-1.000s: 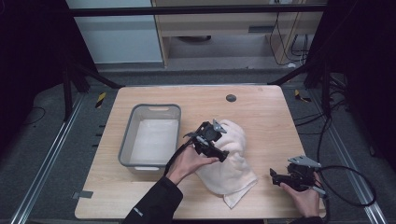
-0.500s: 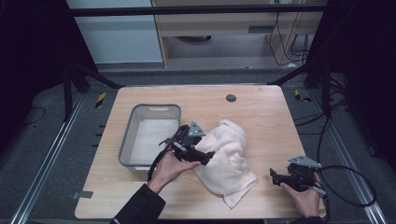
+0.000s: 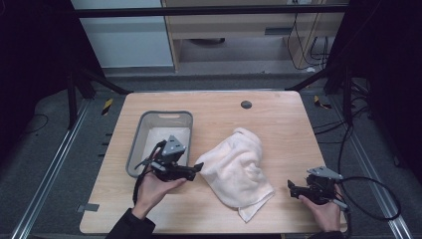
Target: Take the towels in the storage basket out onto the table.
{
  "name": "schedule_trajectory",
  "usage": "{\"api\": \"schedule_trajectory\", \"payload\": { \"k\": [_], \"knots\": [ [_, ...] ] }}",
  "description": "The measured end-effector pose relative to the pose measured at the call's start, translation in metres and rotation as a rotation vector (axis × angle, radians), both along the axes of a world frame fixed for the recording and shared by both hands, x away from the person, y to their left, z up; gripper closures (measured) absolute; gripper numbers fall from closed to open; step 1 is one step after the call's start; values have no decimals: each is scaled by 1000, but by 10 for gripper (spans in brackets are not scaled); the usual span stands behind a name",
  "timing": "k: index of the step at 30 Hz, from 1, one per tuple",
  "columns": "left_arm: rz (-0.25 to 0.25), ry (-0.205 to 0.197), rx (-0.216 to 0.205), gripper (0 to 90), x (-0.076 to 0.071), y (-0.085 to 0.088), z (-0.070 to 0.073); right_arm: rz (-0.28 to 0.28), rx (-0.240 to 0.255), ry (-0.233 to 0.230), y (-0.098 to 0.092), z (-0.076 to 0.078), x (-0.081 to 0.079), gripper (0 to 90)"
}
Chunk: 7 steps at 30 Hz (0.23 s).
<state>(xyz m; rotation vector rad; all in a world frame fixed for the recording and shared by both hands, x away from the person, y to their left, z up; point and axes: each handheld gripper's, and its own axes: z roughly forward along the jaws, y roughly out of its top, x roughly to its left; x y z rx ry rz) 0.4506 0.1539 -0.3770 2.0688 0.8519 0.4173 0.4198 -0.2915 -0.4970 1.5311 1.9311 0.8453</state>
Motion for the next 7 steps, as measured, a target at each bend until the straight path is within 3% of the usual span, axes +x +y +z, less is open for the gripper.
{"api": "schedule_trajectory", "payload": {
  "k": [5, 7],
  "knots": [
    [61, -14, -27, 198, -9, 31, -3, -6, 5, 0, -1, 0, 0, 25],
    [70, -16, -34, 198, -10, 36, -3, -7, 7, 0, 0, 0, 0, 25]
  ]
}}
